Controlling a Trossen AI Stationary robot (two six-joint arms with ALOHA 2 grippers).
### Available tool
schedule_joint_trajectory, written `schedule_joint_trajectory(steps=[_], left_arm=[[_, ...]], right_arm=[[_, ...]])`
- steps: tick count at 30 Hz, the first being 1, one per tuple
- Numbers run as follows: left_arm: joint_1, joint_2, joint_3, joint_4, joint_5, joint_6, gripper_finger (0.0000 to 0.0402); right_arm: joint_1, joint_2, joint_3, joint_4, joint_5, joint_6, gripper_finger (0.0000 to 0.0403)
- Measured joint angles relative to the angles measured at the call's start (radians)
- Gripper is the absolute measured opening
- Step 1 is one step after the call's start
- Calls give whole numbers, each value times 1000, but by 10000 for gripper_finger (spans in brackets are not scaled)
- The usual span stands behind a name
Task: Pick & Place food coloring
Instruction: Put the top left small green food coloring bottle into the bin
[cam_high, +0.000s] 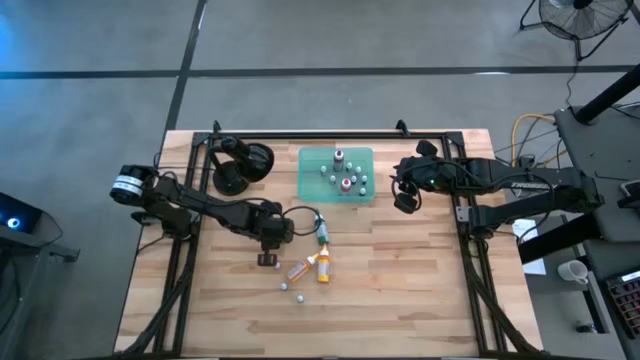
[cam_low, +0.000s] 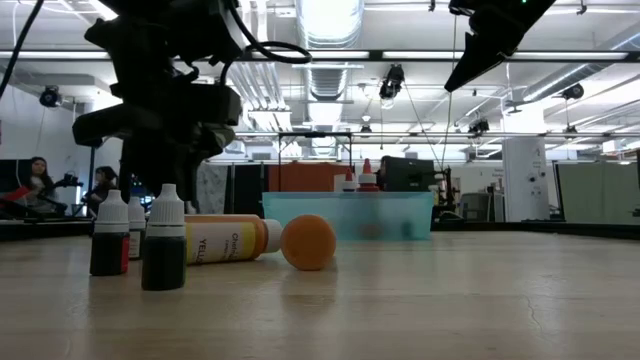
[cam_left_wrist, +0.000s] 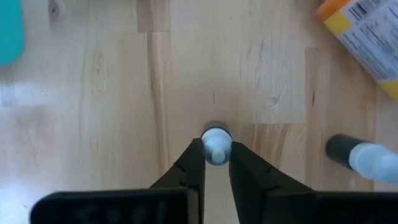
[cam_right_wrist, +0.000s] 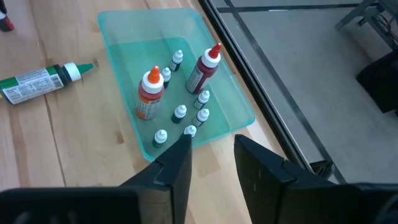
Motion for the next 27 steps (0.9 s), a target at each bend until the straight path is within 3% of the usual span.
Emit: schedule_joint_trajectory(steps=[7, 18, 27], left_arm=[[102, 0, 89, -36, 2, -134, 27], [381, 5, 456, -165, -16, -161, 27], [563, 207, 597, -164, -33, -96, 26]], right_arm=[[0, 0, 0, 0, 0, 3, 103], [0, -1, 0, -3, 0, 33, 89], [0, -1, 0, -3, 0, 66, 82]])
